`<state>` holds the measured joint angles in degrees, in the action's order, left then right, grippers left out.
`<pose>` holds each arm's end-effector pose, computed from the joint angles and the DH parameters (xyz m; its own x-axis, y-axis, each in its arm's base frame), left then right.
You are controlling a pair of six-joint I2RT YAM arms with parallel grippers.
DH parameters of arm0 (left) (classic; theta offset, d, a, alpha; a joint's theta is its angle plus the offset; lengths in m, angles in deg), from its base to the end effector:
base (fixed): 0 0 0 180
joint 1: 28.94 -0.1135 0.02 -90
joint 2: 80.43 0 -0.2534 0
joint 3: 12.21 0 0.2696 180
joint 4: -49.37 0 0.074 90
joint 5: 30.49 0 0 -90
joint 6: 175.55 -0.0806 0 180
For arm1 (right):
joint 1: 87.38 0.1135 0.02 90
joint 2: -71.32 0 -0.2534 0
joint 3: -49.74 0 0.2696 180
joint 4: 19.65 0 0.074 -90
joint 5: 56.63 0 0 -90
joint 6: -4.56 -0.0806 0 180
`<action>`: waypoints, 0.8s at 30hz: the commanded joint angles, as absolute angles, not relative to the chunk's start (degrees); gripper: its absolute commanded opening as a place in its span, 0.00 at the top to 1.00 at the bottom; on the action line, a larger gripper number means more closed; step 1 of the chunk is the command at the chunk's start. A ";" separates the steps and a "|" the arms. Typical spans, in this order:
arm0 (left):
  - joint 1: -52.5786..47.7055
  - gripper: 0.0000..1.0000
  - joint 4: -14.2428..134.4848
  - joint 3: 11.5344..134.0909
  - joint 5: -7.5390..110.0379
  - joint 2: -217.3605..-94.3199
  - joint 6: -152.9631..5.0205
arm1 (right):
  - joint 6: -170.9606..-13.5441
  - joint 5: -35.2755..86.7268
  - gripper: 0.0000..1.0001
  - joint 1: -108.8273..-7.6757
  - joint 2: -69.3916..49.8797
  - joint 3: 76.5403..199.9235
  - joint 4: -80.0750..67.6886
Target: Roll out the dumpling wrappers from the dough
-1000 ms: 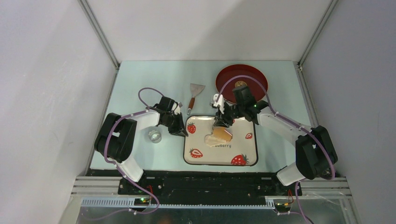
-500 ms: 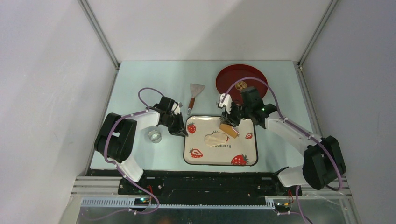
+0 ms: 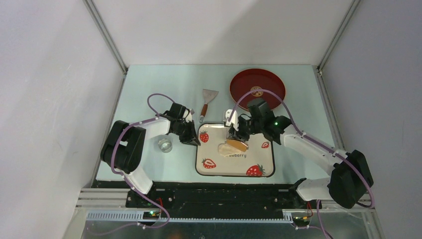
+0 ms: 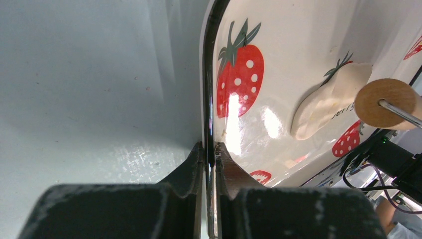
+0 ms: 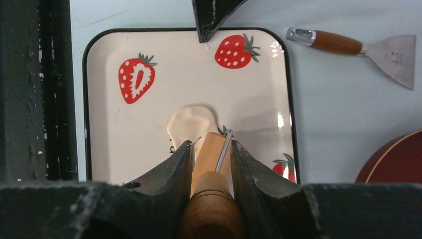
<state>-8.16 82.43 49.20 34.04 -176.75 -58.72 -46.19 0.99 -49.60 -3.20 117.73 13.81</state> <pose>0.2907 -0.1474 0.0750 -0.9860 -0.0617 -0.1548 0.0292 0.8506 -0.5250 0.2336 0.2357 0.2357 0.1392 -0.5682 -0.8111 -0.9732 0.0731 -0.2182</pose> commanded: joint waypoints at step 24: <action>-7.57 1.00 86.08 47.14 42.57 -178.94 -62.97 | -49.98 1.73 1.00 -45.01 1.49 99.35 2.27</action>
<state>-8.16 82.41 49.20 34.04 -176.75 -58.72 -45.17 0.99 -46.17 0.65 103.31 -4.20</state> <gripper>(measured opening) 0.120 0.362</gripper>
